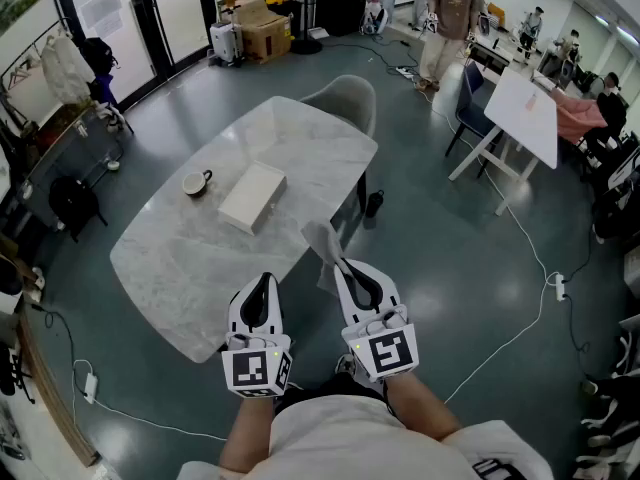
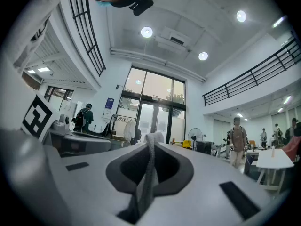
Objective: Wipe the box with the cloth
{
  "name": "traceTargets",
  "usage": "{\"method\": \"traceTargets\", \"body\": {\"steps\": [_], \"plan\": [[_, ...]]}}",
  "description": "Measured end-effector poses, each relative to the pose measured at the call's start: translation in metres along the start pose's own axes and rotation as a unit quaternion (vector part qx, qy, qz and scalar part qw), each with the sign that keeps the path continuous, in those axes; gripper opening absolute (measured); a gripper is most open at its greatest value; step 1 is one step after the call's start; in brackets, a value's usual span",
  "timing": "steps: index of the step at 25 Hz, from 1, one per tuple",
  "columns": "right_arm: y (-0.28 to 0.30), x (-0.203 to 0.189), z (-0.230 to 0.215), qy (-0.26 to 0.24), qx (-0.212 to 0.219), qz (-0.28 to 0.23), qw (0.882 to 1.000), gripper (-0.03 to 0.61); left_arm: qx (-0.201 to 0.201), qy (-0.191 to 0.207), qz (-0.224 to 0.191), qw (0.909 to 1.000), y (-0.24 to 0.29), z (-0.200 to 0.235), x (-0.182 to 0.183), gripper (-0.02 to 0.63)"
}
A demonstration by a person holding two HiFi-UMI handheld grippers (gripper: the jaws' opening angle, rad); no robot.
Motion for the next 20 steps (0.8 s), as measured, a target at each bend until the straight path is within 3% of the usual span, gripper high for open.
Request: {"method": "traceTargets", "body": {"steps": [12,20], "plan": [[-0.024,-0.025,-0.045,0.054,0.034,0.006,0.998,0.034,0.013,0.011,0.024,0.9996,0.020,-0.048,-0.019,0.023],[-0.021,-0.064,-0.083,0.077,0.051,0.036,0.995,0.034,0.055,0.006,0.042,0.9976,0.029,-0.055,-0.035,0.023]]}}
Point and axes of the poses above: the fingertips, and each gripper's own axes: y forward along the fingers, z to its left, x out of its top, the point moved 8 cm from there along -y, backward along the fingers, and after that the axes turned 2 degrees about x, right-handed, at the moved point
